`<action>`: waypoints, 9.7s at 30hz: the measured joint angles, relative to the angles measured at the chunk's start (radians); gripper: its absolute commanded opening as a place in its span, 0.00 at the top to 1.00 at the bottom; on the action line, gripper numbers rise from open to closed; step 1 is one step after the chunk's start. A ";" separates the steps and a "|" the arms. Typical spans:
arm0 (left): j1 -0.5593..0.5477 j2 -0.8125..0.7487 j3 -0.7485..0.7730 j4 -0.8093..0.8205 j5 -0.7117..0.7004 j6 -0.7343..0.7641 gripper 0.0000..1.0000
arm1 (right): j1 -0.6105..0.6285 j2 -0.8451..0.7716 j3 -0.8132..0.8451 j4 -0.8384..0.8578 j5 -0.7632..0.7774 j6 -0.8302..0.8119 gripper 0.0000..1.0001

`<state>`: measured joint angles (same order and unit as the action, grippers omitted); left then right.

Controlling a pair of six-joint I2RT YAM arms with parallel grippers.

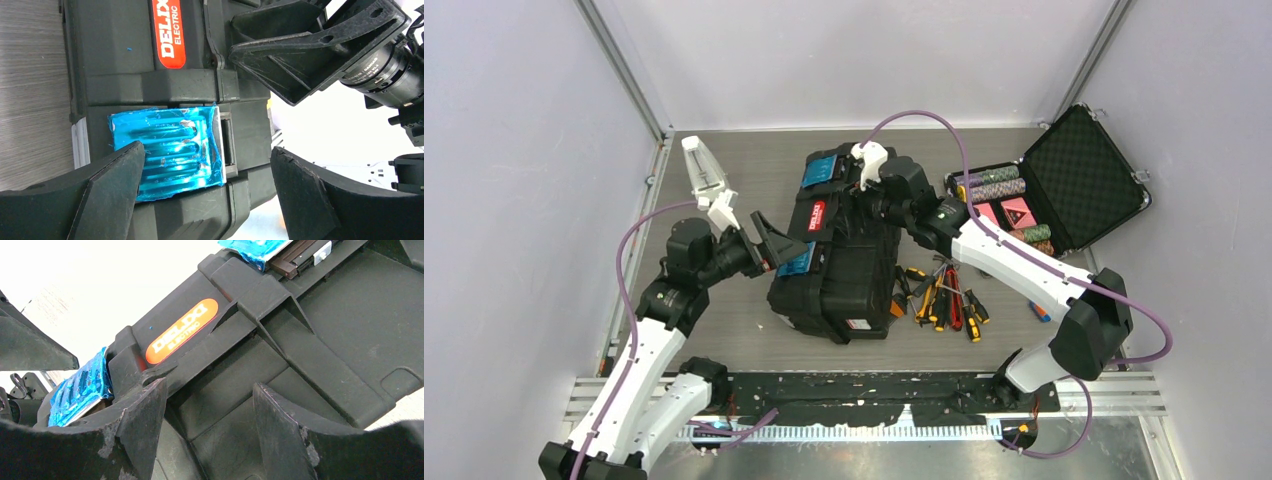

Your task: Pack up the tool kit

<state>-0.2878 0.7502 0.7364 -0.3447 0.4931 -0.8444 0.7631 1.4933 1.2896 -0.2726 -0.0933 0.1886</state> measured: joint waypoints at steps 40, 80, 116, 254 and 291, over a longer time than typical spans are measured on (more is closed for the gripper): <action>-0.020 0.063 0.046 0.019 0.083 -0.019 0.17 | 0.008 0.051 0.014 0.075 -0.034 0.020 0.32; -0.146 -0.048 0.158 -0.357 -0.411 0.547 0.01 | 0.008 0.065 0.008 0.108 -0.068 0.010 0.32; -0.142 -0.183 -0.088 -0.082 -0.217 1.212 0.01 | -0.007 0.071 -0.004 0.142 -0.117 -0.011 0.32; 0.052 0.690 0.259 0.467 -0.202 0.904 0.11 | -0.206 0.338 0.342 0.019 -0.163 -0.173 0.45; -0.160 0.715 0.103 0.959 -0.624 1.327 0.11 | -0.238 0.332 0.275 0.145 -0.224 -0.148 0.45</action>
<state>-0.4477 1.4654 0.8394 0.6140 -0.1314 0.4824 0.5255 1.8248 1.5642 -0.1272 -0.3176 0.0410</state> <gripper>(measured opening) 0.891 0.548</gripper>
